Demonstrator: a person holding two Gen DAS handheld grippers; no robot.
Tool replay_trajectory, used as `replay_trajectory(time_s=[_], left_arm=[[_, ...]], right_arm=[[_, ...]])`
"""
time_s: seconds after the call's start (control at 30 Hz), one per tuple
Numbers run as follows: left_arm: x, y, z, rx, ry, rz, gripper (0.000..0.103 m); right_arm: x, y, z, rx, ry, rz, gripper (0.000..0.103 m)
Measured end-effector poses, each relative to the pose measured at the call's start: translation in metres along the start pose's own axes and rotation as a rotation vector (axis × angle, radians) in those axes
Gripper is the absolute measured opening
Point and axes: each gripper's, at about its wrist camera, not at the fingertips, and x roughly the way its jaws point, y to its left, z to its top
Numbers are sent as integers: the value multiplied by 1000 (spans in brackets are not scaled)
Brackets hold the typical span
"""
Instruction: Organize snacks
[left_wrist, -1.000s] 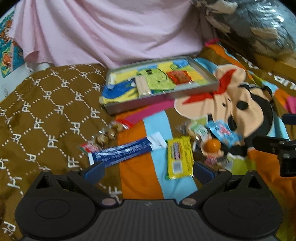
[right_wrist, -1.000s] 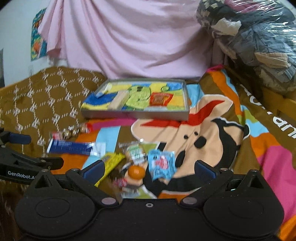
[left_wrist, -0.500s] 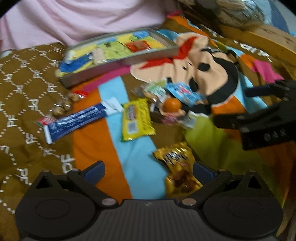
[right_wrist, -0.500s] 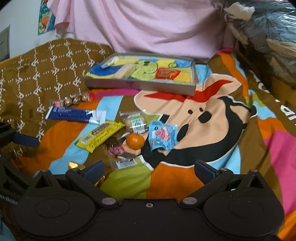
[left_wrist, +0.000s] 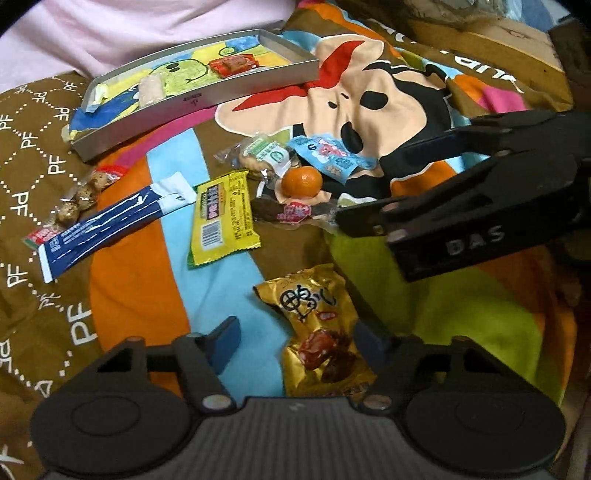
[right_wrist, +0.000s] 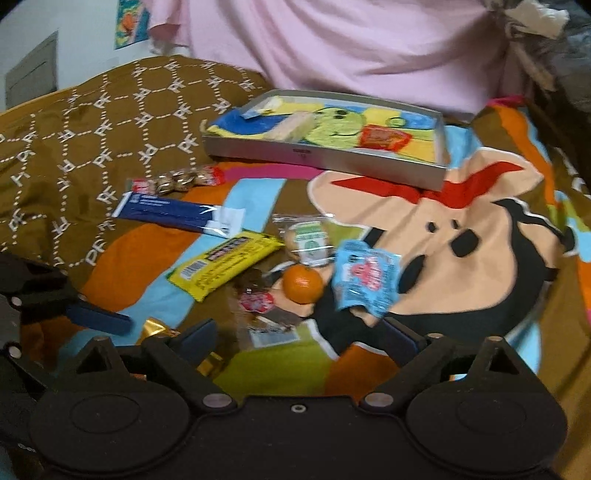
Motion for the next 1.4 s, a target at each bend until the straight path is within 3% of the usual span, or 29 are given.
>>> replay_trajectory(time_s=[0.1, 0.33, 0.57, 0.7, 0.93, 1.17, 1.27, 1.4], left_arm=[[0, 1, 1, -8, -6, -15, 52], [5, 8, 3, -44, -2, -33, 41], [6, 21, 4, -90, -1, -38, 42], [6, 19, 4, -82, -1, -33, 41], [5, 17, 4, -80, 2, -28, 43], [4, 10, 4, -58, 6, -60, 65], [9, 2, 5, -27, 27, -38, 65], [13, -5, 7, 11, 49, 11, 55]], right_arm=[[10, 3, 5, -10, 16, 56, 86], [43, -2, 13, 21, 84, 119, 73], [63, -10, 18, 79, 120, 159, 72], [65, -10, 18, 69, 132, 160, 67], [63, -8, 18, 48, 144, 157, 68], [64, -6, 16, 23, 154, 153, 69], [65, -4, 15, 7, 157, 141, 65], [65, -5, 14, 8, 158, 127, 56]])
